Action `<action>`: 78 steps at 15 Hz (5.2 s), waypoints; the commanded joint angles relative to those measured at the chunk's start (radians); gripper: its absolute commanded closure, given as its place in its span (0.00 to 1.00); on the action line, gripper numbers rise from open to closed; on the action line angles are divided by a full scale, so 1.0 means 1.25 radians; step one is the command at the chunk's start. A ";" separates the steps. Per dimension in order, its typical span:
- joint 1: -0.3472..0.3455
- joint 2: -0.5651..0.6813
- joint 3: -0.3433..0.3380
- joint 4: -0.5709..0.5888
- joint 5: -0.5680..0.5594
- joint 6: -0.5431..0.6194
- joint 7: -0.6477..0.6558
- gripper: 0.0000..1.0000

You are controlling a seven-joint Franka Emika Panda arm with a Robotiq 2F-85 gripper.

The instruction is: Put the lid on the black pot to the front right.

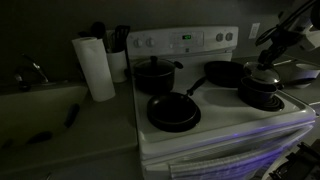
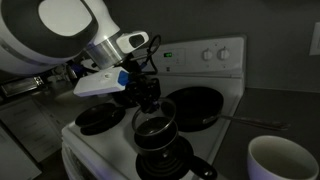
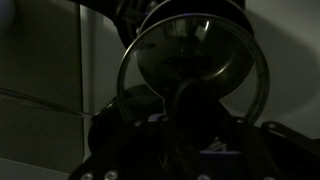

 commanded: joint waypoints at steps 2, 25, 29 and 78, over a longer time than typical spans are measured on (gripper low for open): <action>0.000 0.009 0.003 -0.005 0.022 -0.023 -0.024 0.84; 0.026 0.072 -0.044 0.041 0.154 -0.101 -0.191 0.84; 0.013 0.080 -0.034 0.073 0.129 -0.146 -0.182 0.84; 0.007 0.221 0.003 0.137 0.013 -0.176 -0.075 0.21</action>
